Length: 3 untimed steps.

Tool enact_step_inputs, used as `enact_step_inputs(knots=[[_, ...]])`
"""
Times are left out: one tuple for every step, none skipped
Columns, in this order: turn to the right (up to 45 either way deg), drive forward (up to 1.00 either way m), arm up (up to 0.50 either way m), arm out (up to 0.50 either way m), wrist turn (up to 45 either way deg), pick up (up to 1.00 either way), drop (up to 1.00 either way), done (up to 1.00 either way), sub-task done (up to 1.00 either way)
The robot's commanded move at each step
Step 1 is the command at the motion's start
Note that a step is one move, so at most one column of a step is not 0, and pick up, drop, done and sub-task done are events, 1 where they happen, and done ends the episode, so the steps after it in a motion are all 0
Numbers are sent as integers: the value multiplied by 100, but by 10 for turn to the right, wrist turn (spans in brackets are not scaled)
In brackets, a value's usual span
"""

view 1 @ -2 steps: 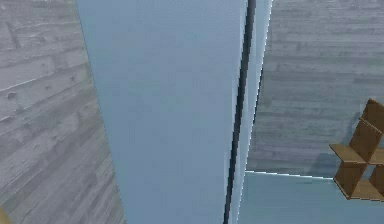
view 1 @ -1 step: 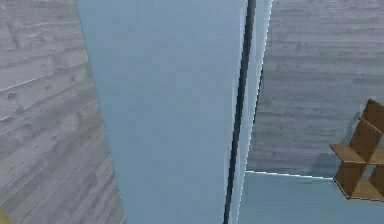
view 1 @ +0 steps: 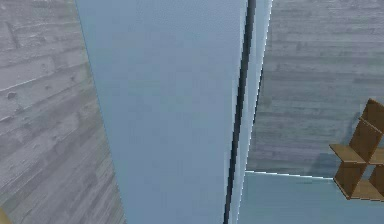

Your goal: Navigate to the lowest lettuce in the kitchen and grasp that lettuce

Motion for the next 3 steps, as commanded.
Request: enact_step_inputs(knots=[[0,0,0,0,450,0,0,0,0],[0,0,0,0,330,0,0,0,0],[0,0,-26,0,0,0,0,0,0]])
